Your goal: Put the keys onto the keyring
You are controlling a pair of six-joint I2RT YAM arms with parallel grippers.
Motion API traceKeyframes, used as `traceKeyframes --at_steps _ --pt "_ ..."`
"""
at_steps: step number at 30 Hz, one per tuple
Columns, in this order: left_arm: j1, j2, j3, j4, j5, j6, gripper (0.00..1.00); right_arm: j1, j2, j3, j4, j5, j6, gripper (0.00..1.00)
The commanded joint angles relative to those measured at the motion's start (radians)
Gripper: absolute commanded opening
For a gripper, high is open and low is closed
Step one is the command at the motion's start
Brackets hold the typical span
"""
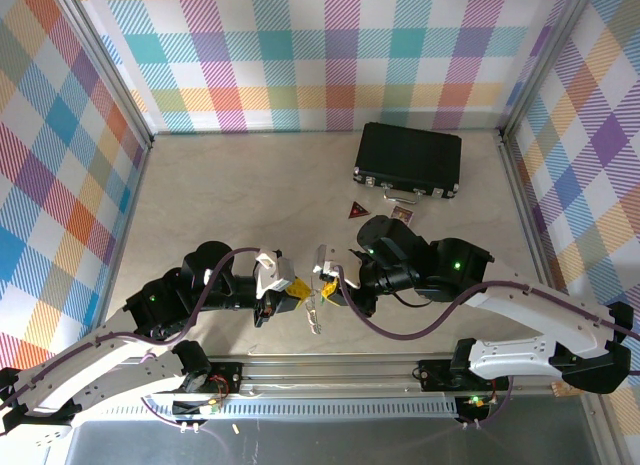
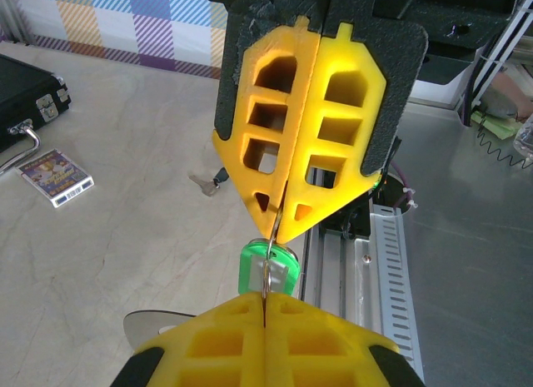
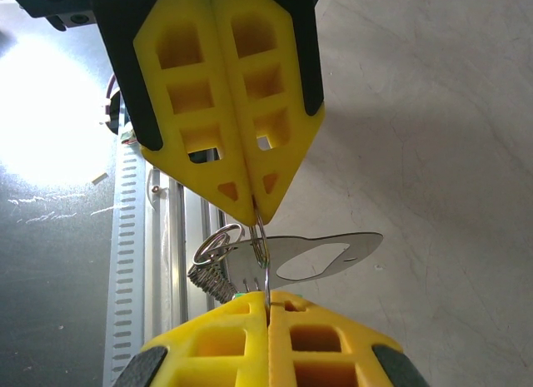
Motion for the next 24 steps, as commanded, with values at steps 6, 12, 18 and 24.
traceKeyframes --at_steps 6,12,18,24 --pt "-0.008 -0.014 0.020 0.052 0.017 0.011 0.00 0.006 0.011 -0.009 0.036 -0.014 0.020 0.00" --pt "-0.008 -0.015 0.021 0.053 0.017 0.012 0.00 0.007 0.015 -0.009 0.043 -0.016 0.020 0.00" --pt "-0.008 -0.015 0.020 0.053 0.018 0.011 0.00 0.007 0.015 -0.010 0.044 -0.017 0.021 0.00" --pt "-0.008 -0.017 0.020 0.053 0.021 0.011 0.00 0.008 0.019 -0.009 0.051 -0.028 0.023 0.00"
